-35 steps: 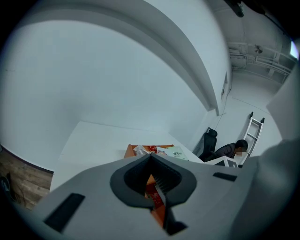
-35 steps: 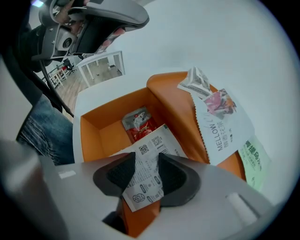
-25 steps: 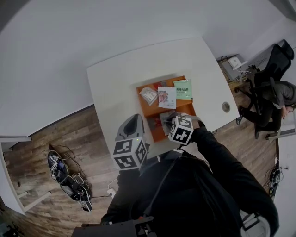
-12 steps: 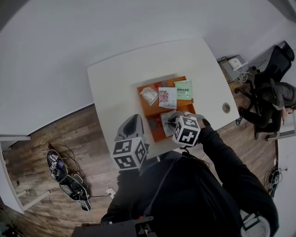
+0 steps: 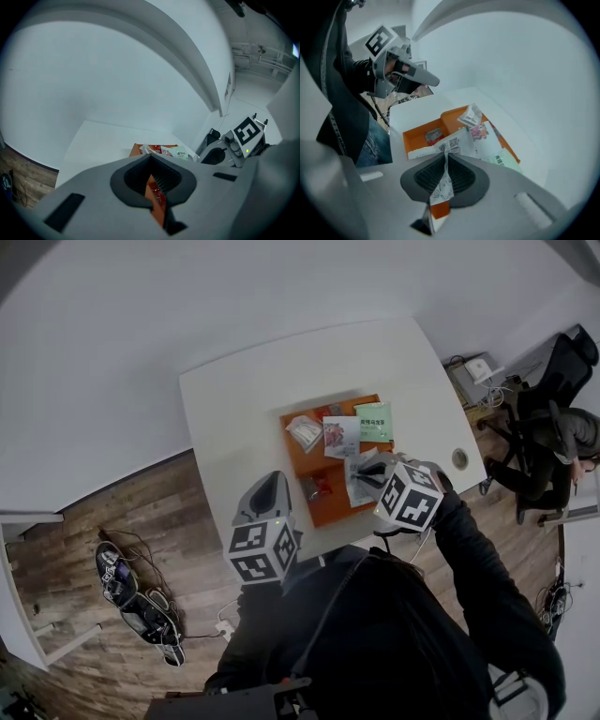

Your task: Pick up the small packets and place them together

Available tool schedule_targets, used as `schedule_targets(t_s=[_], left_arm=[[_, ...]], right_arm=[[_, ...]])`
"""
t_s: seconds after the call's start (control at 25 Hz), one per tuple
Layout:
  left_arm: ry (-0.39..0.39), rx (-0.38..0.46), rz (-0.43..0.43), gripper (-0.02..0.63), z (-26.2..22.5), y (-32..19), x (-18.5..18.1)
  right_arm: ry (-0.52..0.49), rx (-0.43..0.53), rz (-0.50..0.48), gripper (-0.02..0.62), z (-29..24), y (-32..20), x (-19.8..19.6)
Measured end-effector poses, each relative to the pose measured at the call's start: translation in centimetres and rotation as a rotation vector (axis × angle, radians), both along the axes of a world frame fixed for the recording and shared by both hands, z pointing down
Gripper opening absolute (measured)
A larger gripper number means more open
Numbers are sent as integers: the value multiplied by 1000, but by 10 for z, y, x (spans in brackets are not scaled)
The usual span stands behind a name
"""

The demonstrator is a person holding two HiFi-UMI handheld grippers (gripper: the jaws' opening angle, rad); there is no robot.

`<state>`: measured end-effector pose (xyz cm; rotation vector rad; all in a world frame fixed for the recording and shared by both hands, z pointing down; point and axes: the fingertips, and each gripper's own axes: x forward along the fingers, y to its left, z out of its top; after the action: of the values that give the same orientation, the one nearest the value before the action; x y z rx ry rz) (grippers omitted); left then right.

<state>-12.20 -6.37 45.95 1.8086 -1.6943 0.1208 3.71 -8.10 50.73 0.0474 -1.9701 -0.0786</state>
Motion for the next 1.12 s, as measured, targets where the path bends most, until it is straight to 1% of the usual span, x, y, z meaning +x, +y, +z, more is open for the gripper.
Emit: schedule_targets(t_s=[0.2, 0.32, 0.4, 0.56, 0.72, 0.96, 1.12], left_arm=[[1, 0, 7, -2, -1, 0, 3], [2, 2, 8, -2, -1, -1, 4], [1, 2, 10, -2, -1, -1, 4], [0, -2, 13, -2, 0, -1, 5], [1, -6, 3, -2, 2, -1, 3], [5, -8, -4, -2, 3, 1, 3], [6, -11, -7, -2, 4, -2, 1]], right_arm=[[-39, 81, 121, 26, -18, -60, 8], [-62, 83, 183, 26, -18, -88, 7], [-59, 89, 201, 26, -15, -102, 5], [-25, 104, 188, 26, -3, -119, 1], [8, 87, 169, 28, 7, -122, -2], [32, 83, 144, 34, 13, -124, -3], [26, 74, 149, 48, 16, -127, -5]])
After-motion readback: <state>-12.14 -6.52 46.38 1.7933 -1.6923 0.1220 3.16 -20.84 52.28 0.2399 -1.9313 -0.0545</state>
